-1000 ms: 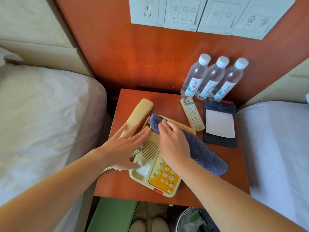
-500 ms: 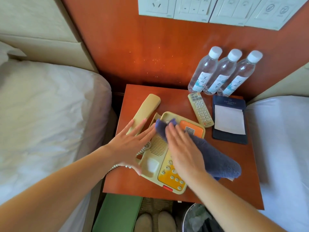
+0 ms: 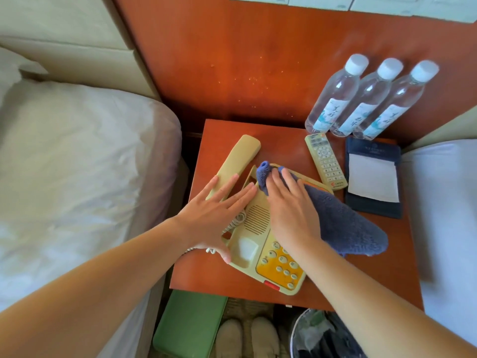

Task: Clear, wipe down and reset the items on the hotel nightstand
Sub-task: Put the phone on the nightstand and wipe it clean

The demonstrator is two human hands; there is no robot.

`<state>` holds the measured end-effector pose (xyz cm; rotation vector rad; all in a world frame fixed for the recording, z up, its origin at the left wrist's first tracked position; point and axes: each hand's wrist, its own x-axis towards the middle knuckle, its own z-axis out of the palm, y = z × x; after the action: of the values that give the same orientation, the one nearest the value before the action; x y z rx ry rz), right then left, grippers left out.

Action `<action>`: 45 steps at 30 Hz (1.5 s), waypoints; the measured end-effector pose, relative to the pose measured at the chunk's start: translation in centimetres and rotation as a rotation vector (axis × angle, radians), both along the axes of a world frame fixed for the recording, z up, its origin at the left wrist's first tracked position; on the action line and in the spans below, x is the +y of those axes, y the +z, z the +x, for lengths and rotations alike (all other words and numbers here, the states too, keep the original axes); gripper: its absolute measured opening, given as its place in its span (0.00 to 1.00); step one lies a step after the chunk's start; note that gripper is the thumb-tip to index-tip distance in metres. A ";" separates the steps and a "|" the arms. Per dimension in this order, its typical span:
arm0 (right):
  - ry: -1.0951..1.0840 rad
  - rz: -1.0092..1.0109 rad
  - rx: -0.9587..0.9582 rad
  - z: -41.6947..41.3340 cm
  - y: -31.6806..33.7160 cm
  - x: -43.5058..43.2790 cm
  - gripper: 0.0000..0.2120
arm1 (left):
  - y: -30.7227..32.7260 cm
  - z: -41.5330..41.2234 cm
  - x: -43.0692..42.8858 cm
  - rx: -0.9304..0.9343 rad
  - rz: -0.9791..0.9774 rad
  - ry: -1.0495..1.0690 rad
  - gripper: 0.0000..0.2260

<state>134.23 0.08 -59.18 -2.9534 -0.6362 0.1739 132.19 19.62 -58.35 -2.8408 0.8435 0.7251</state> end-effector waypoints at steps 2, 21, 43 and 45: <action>-0.012 0.068 0.008 -1.4 -0.3 0.3 0.29 | 0.1 0.0 0.1 -0.015 0.017 -0.014 0.64; 0.005 0.044 0.024 -2.3 -0.1 -0.9 0.30 | 0.3 0.1 0.0 0.052 0.034 -0.013 0.68; -0.172 0.477 -0.079 -1.6 3.7 -5.7 0.22 | 1.2 0.9 -2.0 0.016 -0.071 0.117 0.65; -0.144 0.418 -0.130 1.1 3.2 -4.5 0.19 | 0.8 0.7 -2.8 -0.049 -0.054 0.095 0.66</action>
<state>135.31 -4.46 -56.02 -2.6032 -0.4103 -0.1483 132.92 16.81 -57.56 -2.9511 0.7363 0.6492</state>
